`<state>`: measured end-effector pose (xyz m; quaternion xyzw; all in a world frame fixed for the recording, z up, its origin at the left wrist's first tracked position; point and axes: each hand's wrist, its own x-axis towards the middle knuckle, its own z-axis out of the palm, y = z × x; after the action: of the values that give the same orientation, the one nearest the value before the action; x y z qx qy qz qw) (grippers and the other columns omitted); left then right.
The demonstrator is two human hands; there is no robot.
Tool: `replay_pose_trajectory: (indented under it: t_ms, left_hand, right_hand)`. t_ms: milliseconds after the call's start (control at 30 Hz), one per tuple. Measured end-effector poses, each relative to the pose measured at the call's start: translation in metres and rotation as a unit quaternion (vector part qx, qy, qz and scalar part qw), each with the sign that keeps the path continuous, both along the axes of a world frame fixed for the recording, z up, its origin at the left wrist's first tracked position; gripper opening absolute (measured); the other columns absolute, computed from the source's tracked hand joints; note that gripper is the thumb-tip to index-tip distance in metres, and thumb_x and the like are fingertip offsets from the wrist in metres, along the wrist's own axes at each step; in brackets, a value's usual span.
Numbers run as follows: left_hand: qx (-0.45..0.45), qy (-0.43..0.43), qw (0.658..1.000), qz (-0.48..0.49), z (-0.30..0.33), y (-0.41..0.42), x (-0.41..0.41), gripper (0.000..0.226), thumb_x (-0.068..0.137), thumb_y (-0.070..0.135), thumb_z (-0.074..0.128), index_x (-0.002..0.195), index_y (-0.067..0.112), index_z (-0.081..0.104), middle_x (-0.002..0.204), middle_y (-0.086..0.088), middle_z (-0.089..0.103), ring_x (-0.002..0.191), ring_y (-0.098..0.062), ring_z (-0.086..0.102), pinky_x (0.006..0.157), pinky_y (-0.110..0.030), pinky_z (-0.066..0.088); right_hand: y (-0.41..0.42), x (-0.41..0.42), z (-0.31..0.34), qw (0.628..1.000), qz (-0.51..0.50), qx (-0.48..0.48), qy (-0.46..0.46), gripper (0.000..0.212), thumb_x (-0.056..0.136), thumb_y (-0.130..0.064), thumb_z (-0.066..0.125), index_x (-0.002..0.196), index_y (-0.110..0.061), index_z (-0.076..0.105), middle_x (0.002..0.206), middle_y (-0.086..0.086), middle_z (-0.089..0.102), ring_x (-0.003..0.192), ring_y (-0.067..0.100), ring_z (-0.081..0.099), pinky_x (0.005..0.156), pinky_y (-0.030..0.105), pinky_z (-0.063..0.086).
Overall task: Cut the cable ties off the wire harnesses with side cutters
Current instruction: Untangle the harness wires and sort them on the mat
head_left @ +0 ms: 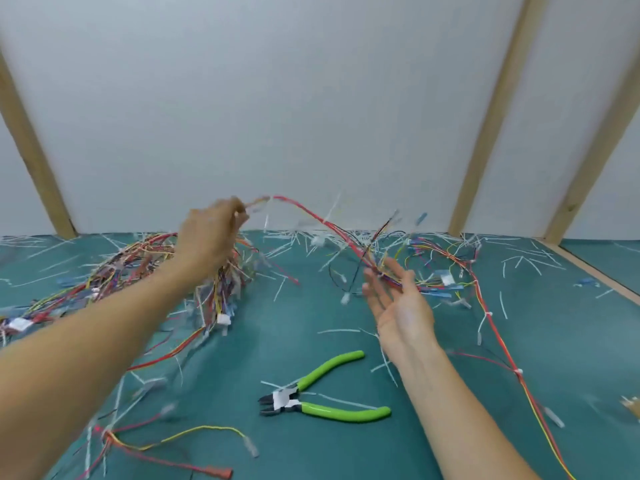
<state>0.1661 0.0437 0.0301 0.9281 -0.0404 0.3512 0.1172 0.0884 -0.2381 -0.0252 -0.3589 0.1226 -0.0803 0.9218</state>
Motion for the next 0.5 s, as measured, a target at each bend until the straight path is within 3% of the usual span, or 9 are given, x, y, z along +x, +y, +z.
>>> replay_pose_trajectory:
  t_ms: [67,133,267,333,400,467,500]
  left_hand:
    - [0.085,0.102,0.988,-0.076,-0.021,0.015,-0.008,0.029,0.097,0.046,0.057,0.11,0.021,0.062,0.098,-0.001,0.068,0.085,-0.03,0.066,0.069,-0.037,0.047]
    - [0.107,0.121,0.98,-0.113,-0.029,0.027,-0.01,0.024,0.097,0.042,0.057,0.109,0.021,0.062,0.097,0.001,0.065,0.086,-0.028,0.065,0.069,-0.035,0.046]
    - [0.068,0.098,0.993,0.029,-0.007,0.05,-0.001,0.028,0.104,0.031,0.046,0.111,0.012,0.065,0.109,-0.013,0.063,0.097,-0.039,0.063,0.081,-0.047,0.05]
    - [0.042,0.047,0.992,0.11,0.02,0.061,0.003,0.034,0.106,0.031,0.041,0.105,0.01,0.068,0.107,-0.02,0.067,0.097,-0.042,0.063,0.082,-0.049,0.05]
    - [-0.085,-0.018,0.979,0.184,0.06,0.064,0.004,0.037,0.104,0.027,0.037,0.105,0.012,0.07,0.111,-0.022,0.065,0.104,-0.043,0.061,0.092,-0.051,0.044]
    - [-0.151,-0.177,0.964,0.131,0.088,0.033,0.001,0.037,0.097,0.025,0.036,0.108,0.018,0.071,0.119,-0.016,0.062,0.112,-0.036,0.057,0.097,-0.051,0.042]
    - [-0.117,-0.229,0.966,0.028,0.096,0.006,-0.004,0.034,0.094,0.022,0.04,0.109,0.02,0.07,0.119,-0.011,0.061,0.11,-0.032,0.058,0.094,-0.05,0.044]
  right_hand:
    - [-0.013,0.005,0.002,0.999,-0.028,0.028,0.008,0.041,0.113,-0.034,0.033,0.113,-0.01,0.066,0.101,0.016,0.067,0.067,0.013,0.076,0.056,0.024,0.06]
    - [-0.02,0.005,0.001,0.998,-0.04,0.038,0.018,0.038,0.113,-0.031,0.035,0.116,-0.008,0.065,0.1,0.015,0.067,0.064,0.014,0.075,0.056,0.024,0.06]
    - [-0.016,0.002,-0.002,1.0,-0.014,0.017,0.01,0.039,0.113,-0.032,0.034,0.119,-0.005,0.063,0.086,0.012,0.074,0.067,0.015,0.075,0.059,0.025,0.061]
    - [-0.003,-0.001,-0.001,0.997,0.025,-0.067,0.007,0.04,0.112,-0.033,0.036,0.116,-0.007,0.066,0.099,0.012,0.072,0.075,0.016,0.076,0.065,0.027,0.062]
    - [0.019,-0.006,-0.004,0.981,0.094,-0.171,-0.002,0.041,0.111,-0.036,0.038,0.121,-0.01,0.068,0.111,0.008,0.074,0.088,0.02,0.077,0.071,0.03,0.063]
    - [0.033,-0.008,-0.01,0.969,0.129,-0.212,-0.011,0.042,0.11,-0.038,0.039,0.121,-0.013,0.071,0.111,0.004,0.077,0.089,0.021,0.077,0.069,0.03,0.063]
    - [0.035,-0.008,-0.011,0.971,0.122,-0.206,-0.012,0.042,0.11,-0.038,0.04,0.12,-0.013,0.072,0.107,0.004,0.077,0.085,0.021,0.077,0.066,0.03,0.063]
